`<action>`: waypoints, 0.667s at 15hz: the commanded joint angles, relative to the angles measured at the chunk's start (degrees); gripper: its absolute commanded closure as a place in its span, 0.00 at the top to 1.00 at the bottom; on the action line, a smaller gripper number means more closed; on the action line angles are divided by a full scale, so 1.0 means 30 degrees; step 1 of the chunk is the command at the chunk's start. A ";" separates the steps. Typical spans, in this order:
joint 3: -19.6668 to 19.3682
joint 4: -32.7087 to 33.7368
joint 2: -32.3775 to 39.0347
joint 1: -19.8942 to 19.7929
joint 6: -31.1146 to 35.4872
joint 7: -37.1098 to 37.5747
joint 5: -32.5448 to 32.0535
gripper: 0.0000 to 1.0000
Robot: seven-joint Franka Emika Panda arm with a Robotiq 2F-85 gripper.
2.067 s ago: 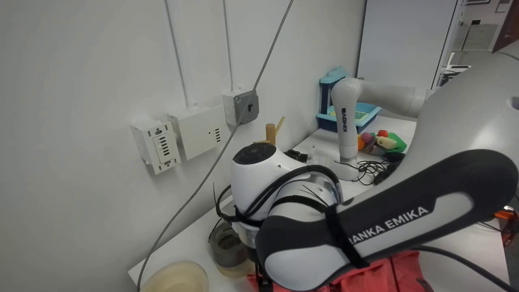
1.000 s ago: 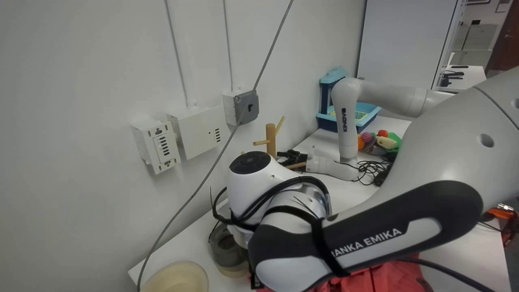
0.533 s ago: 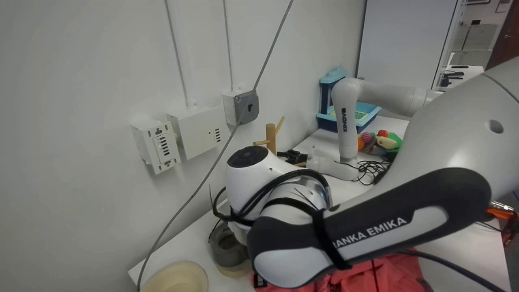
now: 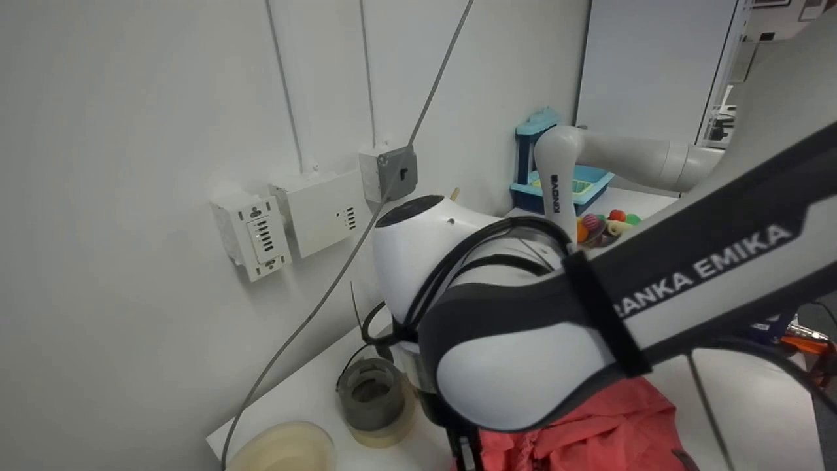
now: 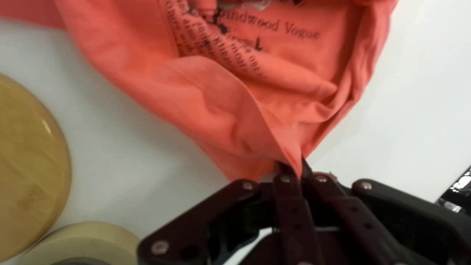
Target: Fold the shirt
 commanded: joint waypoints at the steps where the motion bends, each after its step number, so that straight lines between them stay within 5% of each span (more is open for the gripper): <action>1: 0.0982 -0.4539 -0.3555 -0.1130 -0.0875 -0.0198 0.1049 0.01; 10: 0.1687 -1.3354 -0.9773 -0.2975 -0.1419 -0.0956 0.4687 0.01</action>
